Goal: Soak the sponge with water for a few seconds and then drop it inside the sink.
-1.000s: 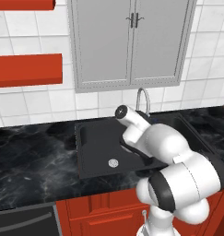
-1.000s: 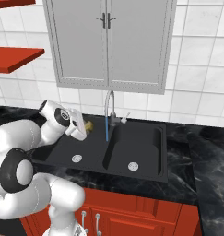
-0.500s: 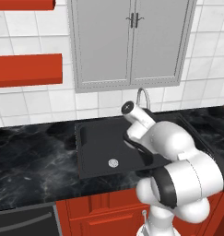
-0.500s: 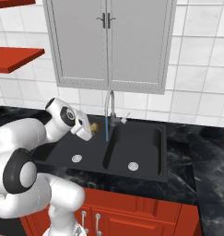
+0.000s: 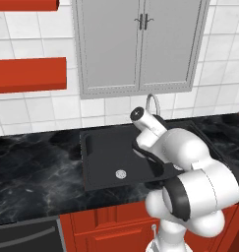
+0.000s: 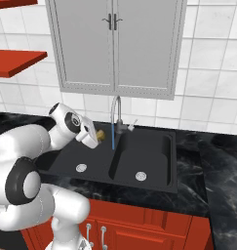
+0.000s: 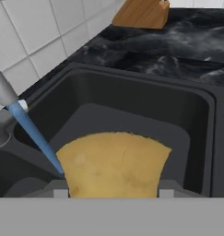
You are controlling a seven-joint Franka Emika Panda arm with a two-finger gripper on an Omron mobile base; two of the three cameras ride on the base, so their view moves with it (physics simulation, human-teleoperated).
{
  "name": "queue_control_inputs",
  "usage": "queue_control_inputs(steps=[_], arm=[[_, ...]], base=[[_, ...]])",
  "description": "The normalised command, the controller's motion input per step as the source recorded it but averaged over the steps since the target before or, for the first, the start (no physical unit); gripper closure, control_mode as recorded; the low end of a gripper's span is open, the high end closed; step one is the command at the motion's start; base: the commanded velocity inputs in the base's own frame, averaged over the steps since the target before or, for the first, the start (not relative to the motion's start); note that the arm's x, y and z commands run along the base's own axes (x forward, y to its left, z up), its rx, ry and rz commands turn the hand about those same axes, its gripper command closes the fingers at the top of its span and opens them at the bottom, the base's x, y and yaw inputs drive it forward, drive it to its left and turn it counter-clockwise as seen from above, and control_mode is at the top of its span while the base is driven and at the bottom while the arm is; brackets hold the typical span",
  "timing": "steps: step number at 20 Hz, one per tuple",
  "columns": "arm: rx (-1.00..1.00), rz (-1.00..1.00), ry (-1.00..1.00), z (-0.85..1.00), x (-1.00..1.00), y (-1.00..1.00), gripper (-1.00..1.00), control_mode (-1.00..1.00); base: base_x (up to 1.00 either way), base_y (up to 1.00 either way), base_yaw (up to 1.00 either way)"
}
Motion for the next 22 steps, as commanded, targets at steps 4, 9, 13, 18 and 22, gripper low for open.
queue_control_inputs(steps=[4, 9, 13, 18, 22], arm=[[0.00, 0.00, 0.04, -0.20, 0.01, -0.01, 1.00, -1.00], [0.00, 0.00, 0.02, -0.25, 0.07, -0.05, 1.00, -1.00], [0.00, 0.00, 0.00, -0.01, 0.04, -0.03, 1.00, -1.00], [0.00, 0.00, 0.01, 0.00, 0.09, -0.02, 1.00, -1.00], [0.00, 0.00, 0.01, 0.00, 0.20, -0.06, 1.00, -1.00]], base=[[0.00, 0.00, 0.00], [0.00, 0.00, 0.00], [0.00, 0.00, 0.00], [0.00, 0.00, 0.00], [0.00, 0.00, 0.00]])
